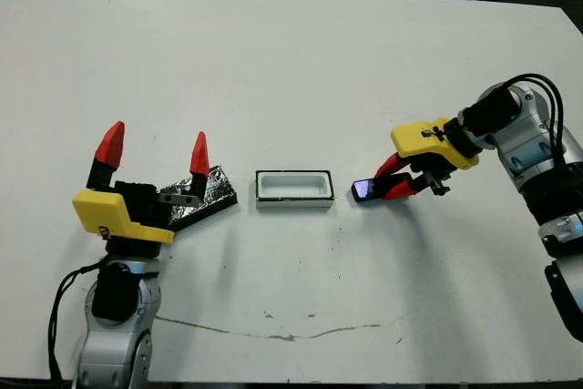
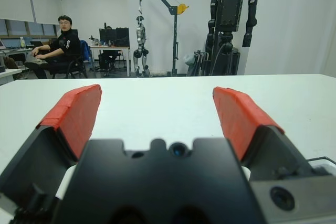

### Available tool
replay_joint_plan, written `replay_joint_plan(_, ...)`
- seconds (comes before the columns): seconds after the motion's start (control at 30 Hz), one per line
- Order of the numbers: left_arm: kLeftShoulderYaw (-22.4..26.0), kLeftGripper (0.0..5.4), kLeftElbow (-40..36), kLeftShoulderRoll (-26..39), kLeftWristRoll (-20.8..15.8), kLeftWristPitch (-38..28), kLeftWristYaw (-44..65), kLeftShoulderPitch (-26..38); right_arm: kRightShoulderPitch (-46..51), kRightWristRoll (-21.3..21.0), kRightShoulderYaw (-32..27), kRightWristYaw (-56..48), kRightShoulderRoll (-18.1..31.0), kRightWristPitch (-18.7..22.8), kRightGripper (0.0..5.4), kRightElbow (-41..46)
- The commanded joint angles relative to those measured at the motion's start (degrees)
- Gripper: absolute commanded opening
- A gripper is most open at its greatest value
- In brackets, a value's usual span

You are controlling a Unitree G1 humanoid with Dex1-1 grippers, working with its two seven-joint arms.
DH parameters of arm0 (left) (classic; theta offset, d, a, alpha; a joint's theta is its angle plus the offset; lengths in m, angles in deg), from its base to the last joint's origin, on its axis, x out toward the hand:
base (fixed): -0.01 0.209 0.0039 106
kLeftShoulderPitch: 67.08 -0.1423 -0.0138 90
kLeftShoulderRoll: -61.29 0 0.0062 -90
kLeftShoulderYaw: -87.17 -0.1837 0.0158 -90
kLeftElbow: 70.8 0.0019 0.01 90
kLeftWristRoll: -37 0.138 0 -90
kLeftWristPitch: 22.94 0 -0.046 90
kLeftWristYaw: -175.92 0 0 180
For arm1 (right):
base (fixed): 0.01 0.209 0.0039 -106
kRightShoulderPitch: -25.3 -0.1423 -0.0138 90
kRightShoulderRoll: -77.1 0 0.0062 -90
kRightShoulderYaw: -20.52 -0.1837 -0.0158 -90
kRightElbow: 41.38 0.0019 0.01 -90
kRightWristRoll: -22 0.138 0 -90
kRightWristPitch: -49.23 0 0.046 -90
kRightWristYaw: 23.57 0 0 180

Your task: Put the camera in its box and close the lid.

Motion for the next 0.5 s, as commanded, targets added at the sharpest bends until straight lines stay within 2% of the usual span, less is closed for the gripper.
replay_joint_plan(0.03, 0.0, 5.40, -0.2, -0.2, 0.3, 0.2, -0.4, -1.1, -1.1, -0.6, 0.6, -0.9, 1.4, -0.9, 1.66, -0.6)
replay_joint_plan(0.13, 0.1, 5.40, 0.1, -0.3, 0.0, 0.0, -0.2, -0.9, -0.8, -0.2, -0.3, 0.3, 1.5, -1.8, 1.66, -0.5)
replay_joint_plan(0.2, 0.1, 5.40, 0.1, -0.3, 0.3, 0.0, -0.5, -0.9, 0.7, 0.5, -2.4, 3.4, 1.7, 1.8, 1.66, 1.1)
replay_joint_plan(0.37, -0.1, 5.40, 0.1, -0.5, 0.5, -0.1, -0.8, -1.0, 3.1, 9.1, -10.1, 6.6, -0.5, 14.4, 1.66, 2.4)
replay_joint_plan(0.5, -0.1, 5.40, 0.5, -0.4, 0.7, -0.4, -0.8, -1.1, 5.3, 14.4, -13.9, 9.2, -0.7, 23.5, 1.66, 9.5)
